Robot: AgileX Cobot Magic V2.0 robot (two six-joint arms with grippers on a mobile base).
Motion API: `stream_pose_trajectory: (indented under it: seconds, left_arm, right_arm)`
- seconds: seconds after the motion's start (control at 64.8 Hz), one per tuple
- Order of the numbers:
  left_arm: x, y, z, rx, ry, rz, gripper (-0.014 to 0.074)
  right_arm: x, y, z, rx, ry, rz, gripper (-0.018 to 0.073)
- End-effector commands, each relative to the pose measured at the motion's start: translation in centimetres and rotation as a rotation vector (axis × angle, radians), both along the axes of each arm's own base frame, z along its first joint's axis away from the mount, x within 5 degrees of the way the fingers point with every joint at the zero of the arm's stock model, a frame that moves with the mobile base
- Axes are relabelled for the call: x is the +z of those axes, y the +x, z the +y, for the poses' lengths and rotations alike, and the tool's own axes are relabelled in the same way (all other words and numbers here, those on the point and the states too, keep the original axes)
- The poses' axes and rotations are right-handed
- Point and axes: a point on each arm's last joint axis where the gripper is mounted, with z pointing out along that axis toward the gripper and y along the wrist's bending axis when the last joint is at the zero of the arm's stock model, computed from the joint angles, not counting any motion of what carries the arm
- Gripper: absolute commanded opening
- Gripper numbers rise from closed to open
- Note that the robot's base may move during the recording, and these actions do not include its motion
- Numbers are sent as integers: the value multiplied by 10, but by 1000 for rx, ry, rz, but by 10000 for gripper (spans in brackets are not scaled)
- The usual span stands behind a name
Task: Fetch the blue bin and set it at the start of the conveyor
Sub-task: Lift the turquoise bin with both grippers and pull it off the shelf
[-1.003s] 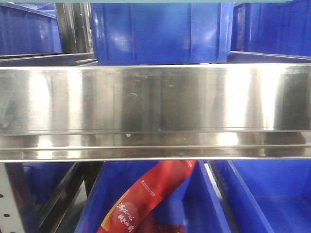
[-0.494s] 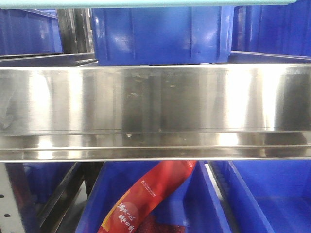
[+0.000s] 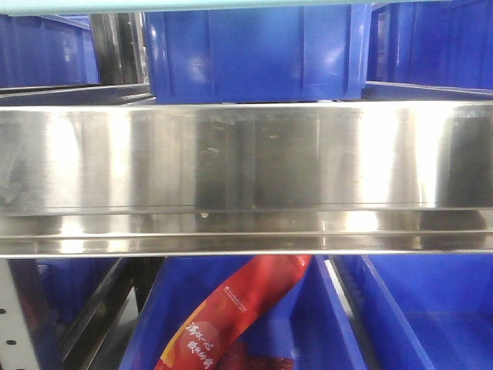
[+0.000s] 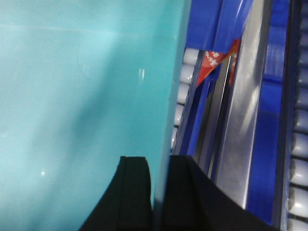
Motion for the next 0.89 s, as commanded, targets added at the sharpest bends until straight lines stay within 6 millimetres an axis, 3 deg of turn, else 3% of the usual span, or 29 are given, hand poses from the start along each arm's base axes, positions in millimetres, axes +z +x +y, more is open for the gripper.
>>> stream_pose_trajectory:
  seconds: [0.0, 0.879]
  left_arm:
    - [6, -1, 3, -7, 0, -39, -111]
    - [6, -1, 3, -7, 0, -39, -111]
  right_arm:
    - [8, 3, -2, -6, -14, -90, -153]
    - [11, 7, -2, -13, -3, -134, -153]
